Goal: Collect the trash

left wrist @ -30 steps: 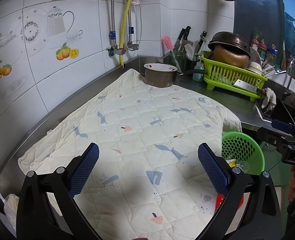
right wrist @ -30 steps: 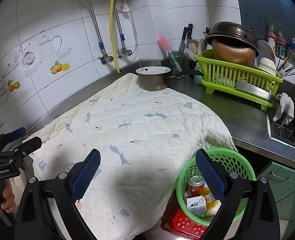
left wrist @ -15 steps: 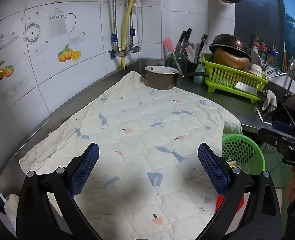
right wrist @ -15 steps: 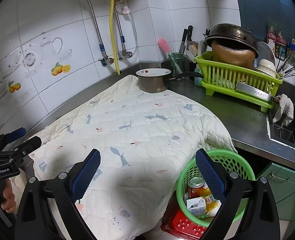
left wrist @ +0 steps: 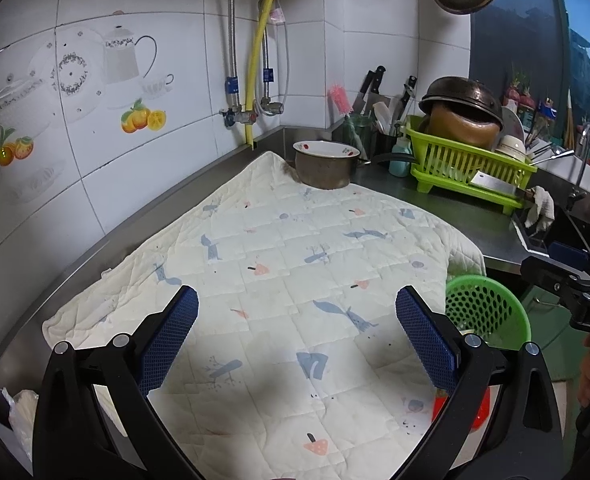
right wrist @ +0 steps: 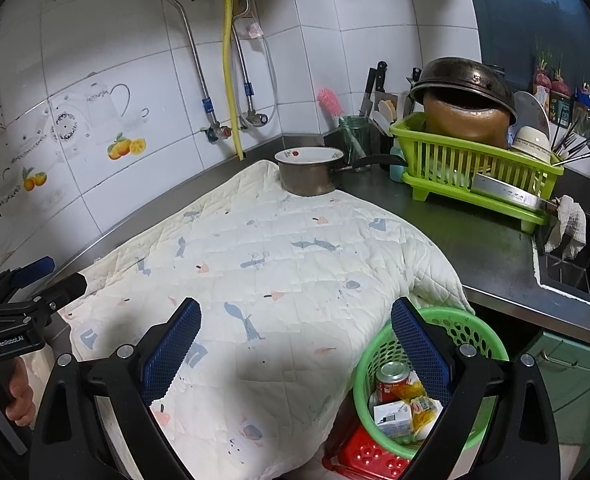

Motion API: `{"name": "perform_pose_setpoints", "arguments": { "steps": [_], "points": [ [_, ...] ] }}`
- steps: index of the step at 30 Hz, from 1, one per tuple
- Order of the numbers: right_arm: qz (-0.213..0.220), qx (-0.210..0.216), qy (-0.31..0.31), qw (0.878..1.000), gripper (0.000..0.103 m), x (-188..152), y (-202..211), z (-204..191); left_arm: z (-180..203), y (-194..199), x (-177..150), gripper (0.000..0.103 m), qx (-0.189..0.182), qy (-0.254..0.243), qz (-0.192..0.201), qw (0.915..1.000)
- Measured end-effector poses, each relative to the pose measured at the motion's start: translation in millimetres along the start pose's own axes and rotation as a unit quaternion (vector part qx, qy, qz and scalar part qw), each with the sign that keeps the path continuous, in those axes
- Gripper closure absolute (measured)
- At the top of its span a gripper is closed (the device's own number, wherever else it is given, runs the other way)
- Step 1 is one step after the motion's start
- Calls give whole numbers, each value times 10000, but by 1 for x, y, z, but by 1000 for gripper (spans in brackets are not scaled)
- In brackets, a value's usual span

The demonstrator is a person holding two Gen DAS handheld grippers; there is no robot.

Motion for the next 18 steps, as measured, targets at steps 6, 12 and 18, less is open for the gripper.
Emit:
{"name": "perform_pose_setpoints", "arguments": {
  "steps": [6, 12, 18],
  "points": [
    [126, 13, -10, 9999, 10, 2, 6, 1, 1, 1, 1, 5, 52, 20, 23, 10000],
    [246, 5, 1, 9997, 10, 4, 11, 2, 2, 6, 5, 5, 102, 4, 135, 9999],
    [310, 3, 28, 9995, 10, 5, 13, 2, 1, 6, 6, 5, 126, 19, 158, 9998]
  ]
}}
Point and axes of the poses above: each gripper's, at about its wrist camera, not at the fingertips, and y roughly against the way its jaws point, z to its right, x to its top, the point moved 6 cm from there along -y, roughly the way its jaws point, and after that the axes turned 13 degrees about -x, right-handed, at the moved point
